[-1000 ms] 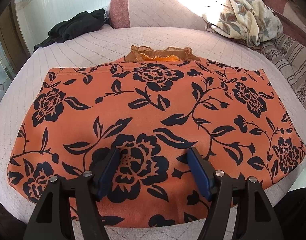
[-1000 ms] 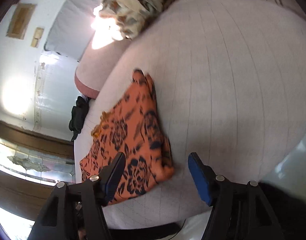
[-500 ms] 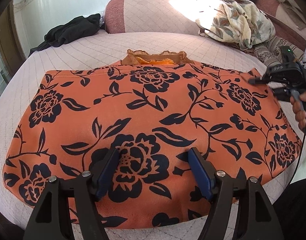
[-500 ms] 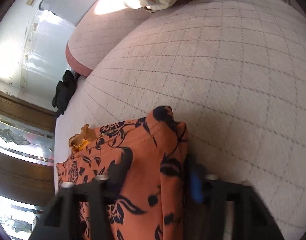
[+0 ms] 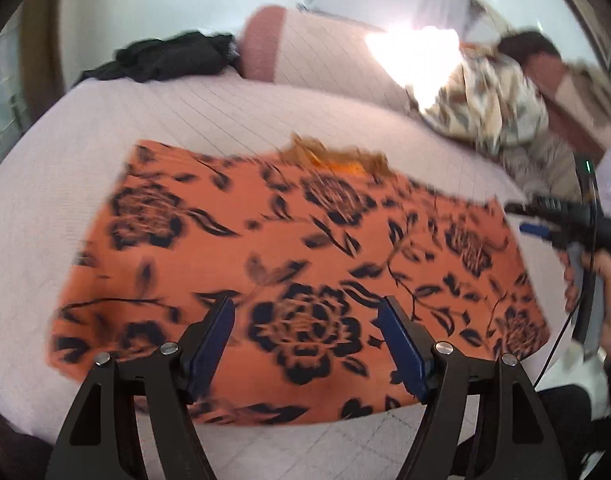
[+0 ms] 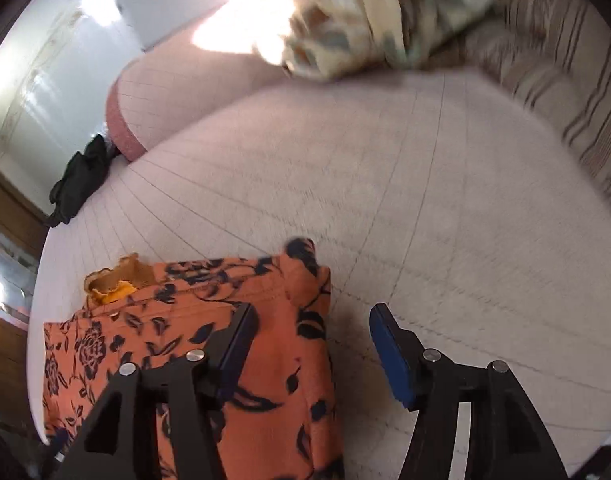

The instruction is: Fold small clothes

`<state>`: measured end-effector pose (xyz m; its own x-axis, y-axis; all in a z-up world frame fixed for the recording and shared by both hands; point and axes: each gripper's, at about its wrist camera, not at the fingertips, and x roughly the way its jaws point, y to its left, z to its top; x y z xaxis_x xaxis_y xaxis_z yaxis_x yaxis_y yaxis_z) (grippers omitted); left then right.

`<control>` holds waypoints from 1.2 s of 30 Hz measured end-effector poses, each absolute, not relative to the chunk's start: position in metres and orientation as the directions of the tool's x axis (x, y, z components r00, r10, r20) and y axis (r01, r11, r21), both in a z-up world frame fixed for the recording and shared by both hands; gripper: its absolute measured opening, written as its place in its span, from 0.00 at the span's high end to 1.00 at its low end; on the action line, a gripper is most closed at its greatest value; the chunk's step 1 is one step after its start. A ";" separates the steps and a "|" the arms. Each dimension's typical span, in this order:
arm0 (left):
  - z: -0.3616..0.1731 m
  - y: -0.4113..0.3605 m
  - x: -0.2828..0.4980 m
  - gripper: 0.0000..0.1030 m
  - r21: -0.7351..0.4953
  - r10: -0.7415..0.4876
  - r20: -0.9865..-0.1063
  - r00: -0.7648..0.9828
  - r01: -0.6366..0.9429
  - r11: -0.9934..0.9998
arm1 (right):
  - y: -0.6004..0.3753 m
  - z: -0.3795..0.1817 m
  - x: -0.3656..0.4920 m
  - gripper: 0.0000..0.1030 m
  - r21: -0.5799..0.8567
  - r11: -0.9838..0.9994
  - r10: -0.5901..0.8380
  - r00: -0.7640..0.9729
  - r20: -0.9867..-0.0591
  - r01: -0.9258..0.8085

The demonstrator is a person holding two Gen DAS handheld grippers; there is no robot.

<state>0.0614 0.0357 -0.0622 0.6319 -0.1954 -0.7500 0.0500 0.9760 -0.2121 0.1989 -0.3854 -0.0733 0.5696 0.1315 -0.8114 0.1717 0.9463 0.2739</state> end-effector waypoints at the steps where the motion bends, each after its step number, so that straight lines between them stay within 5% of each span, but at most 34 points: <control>1: -0.056 0.049 0.053 0.27 -0.230 -0.196 -0.740 0.643 0.031 0.973 | -0.382 -0.063 0.189 0.38 0.293 0.944 0.153 0.588 -0.794 0.150; 7: -0.073 0.139 0.028 0.34 -0.412 -0.243 -0.750 0.615 -0.148 0.899 | -0.320 -0.045 0.138 0.35 0.469 0.880 0.429 0.540 -0.724 -0.070; 8: -0.087 0.148 0.032 0.43 -0.451 -0.277 -0.770 0.575 -0.183 0.874 | -0.310 -0.051 0.133 0.33 0.483 0.871 0.456 0.518 -0.724 -0.091; 9: -0.110 0.158 0.040 0.77 -0.485 -0.323 -0.807 0.494 -0.241 0.841 | -0.298 -0.062 0.131 0.31 0.489 0.866 0.475 0.487 -0.733 -0.106; 10: -0.130 0.169 0.042 0.91 -0.506 -0.349 -0.823 0.448 -0.299 0.809 | -0.289 -0.073 0.131 0.31 0.478 0.873 0.466 0.463 -0.754 -0.099; 12: -0.133 0.186 0.039 0.91 -0.592 -0.421 -0.777 0.468 -0.314 0.743 | -0.282 -0.107 0.138 0.31 0.453 0.891 0.430 0.372 -0.823 -0.027; 17: -0.098 0.204 0.033 0.90 -0.583 -0.392 -0.755 0.526 -0.263 0.768 | -0.283 -0.116 0.140 0.31 0.446 0.895 0.416 0.389 -0.822 -0.013; 21: -0.079 0.219 0.063 0.59 -0.590 -0.385 -0.723 0.574 -0.223 0.776 | -0.277 -0.111 0.143 0.26 0.442 0.897 0.417 0.373 -0.829 -0.019; 22: -0.079 0.222 0.080 0.59 -0.605 -0.408 -0.711 0.573 -0.203 0.770 | -0.275 -0.111 0.143 0.25 0.439 0.898 0.414 0.374 -0.830 -0.021; 29: -0.122 0.211 0.206 0.60 -0.612 -0.508 -0.749 0.425 -0.153 0.776 | -0.269 -0.110 0.142 0.18 0.424 0.904 0.411 0.383 -0.828 -0.052; 33: -0.130 0.209 0.246 0.85 -0.576 -0.490 -0.784 0.381 -0.151 0.804 | -0.272 -0.112 0.144 0.17 0.453 0.890 0.436 0.381 -0.815 -0.048; 36: -0.122 0.209 0.248 0.89 -0.530 -0.452 -0.794 0.406 -0.099 0.842 | -0.274 -0.113 0.143 0.17 0.470 0.881 0.454 0.384 -0.804 -0.056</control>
